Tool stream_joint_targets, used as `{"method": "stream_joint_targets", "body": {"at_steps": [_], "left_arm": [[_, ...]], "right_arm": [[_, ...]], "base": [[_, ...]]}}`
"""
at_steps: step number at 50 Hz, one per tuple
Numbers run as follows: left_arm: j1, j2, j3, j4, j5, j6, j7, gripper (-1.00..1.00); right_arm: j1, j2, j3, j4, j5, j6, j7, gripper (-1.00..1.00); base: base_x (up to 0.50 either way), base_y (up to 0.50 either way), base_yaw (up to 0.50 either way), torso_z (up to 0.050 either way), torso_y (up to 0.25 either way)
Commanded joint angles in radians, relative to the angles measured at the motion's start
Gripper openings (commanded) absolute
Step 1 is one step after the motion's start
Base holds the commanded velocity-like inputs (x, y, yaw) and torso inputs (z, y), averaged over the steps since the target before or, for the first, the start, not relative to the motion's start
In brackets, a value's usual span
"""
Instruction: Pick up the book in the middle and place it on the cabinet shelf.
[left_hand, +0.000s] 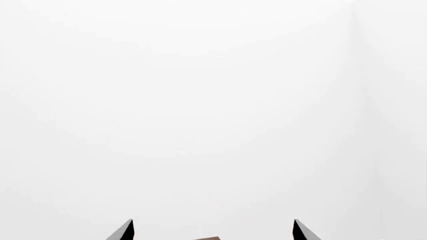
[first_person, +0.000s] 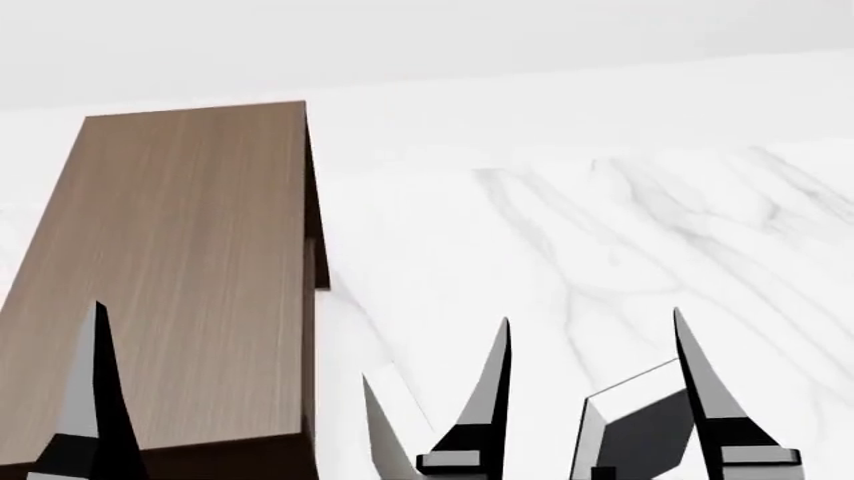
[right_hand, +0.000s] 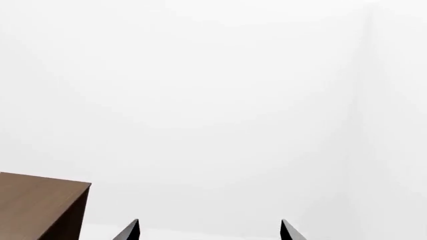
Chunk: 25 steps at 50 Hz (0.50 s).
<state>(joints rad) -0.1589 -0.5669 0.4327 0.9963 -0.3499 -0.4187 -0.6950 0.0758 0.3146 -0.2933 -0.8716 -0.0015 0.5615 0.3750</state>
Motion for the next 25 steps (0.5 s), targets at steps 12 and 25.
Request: {"method": "stream_joint_targets", "body": {"at_steps": [12,25], "left_arm": [[-0.009,-0.009,0.016,-0.005,0.0,-0.004,-0.01,1.0],[-0.017,-0.016,0.026,0.0,-0.003,-0.014,-0.018,1.0]], "right_arm": [[0.007,0.0,0.005,-0.012,0.019,0.018,0.004,1.0],[0.004,0.005,0.019,-0.019,0.028,0.022,0.011,1.0]], "base": [[0.0,0.0,0.0,0.05,-0.026],[0.0,0.0,0.0,0.044,-0.159]]}}
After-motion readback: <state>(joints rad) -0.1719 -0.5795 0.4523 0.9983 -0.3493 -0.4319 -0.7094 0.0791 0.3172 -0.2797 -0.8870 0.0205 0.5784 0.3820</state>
